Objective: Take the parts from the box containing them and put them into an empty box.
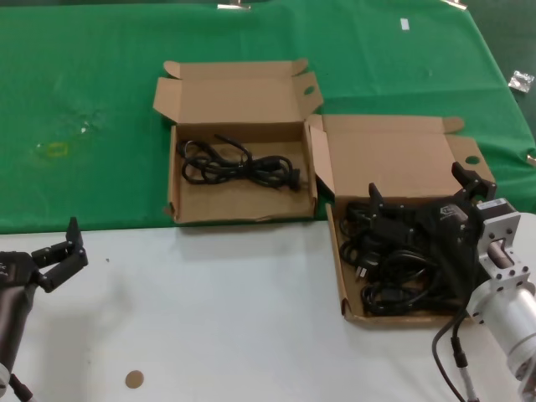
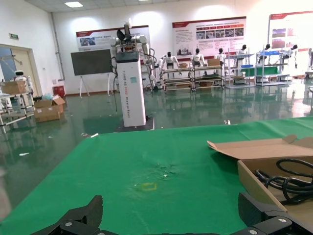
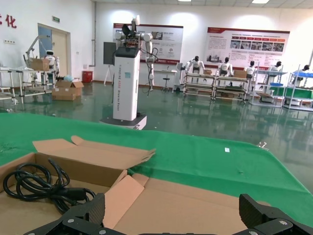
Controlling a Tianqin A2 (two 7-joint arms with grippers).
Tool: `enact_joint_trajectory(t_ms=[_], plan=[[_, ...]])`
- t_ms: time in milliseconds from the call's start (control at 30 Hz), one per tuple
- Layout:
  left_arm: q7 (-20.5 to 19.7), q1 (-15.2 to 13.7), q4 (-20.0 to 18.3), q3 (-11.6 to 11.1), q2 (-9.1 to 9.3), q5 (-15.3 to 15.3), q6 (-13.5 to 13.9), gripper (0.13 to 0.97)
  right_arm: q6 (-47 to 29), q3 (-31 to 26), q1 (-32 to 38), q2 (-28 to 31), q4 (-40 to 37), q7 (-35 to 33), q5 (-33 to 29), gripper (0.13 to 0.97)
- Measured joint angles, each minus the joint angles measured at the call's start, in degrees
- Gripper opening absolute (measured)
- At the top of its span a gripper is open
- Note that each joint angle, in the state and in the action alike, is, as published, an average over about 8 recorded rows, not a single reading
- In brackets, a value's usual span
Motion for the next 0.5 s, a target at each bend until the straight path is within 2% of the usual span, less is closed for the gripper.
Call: enact_joint_trajectory(t_ms=[500], plan=[[0.0, 0.0, 0.0, 0.0, 0.0, 0.0, 0.0, 0.966, 0.0, 0.0, 0.0, 0.0, 0.0, 0.0, 0.0, 0.966]])
